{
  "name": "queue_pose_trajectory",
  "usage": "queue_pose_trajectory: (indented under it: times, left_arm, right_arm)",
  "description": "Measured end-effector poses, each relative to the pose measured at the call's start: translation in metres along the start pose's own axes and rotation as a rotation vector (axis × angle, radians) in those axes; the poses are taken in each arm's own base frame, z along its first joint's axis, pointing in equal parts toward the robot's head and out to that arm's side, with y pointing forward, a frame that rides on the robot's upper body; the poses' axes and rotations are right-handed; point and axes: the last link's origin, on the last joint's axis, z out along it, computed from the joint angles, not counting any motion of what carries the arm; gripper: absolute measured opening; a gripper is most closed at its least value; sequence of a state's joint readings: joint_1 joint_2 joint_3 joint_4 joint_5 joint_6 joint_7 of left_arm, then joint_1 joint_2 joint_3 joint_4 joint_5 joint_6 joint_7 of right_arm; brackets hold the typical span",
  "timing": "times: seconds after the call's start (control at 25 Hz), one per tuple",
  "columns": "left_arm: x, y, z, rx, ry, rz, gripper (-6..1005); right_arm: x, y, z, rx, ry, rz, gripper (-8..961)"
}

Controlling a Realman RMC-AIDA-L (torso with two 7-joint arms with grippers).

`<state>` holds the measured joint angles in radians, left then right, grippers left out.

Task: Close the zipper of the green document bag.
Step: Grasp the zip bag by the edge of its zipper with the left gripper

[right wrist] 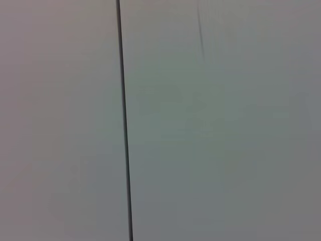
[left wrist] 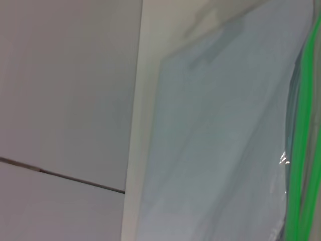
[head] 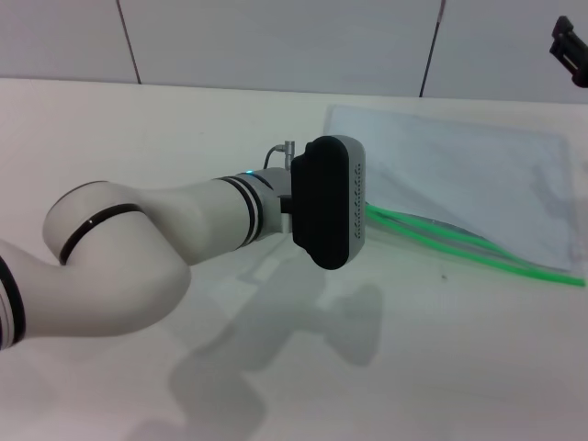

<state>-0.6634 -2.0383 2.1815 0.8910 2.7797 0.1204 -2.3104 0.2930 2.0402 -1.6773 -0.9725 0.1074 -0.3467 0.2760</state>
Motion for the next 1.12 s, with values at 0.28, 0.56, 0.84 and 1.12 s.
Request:
queue_pose_trajectory:
  times: [0.28,0.56,0.84,1.12]
  left_arm:
    - [-0.002,0.002,0.0,-0.003,-0.003,-0.014,726]
    - [-0.006,0.001,0.002,-0.008,-0.016,-0.03,529]
    - [-0.007,-0.002,0.005,0.004,-0.01,-0.036,467]
    - [-0.005,0.0,0.007,-0.008,-0.007,-0.009,434]
  right_arm:
    - [0.0,0.001,0.0,-0.002,0.001,0.0,820]
    - [0.0,0.003,0.0,-0.009,-0.001,-0.001,820]
    - [-0.002,0.009,0.001,-0.027,-0.011,-0.004,819]
    - [-0.002,0.011,0.001,-0.037,-0.013,-0.005,819]
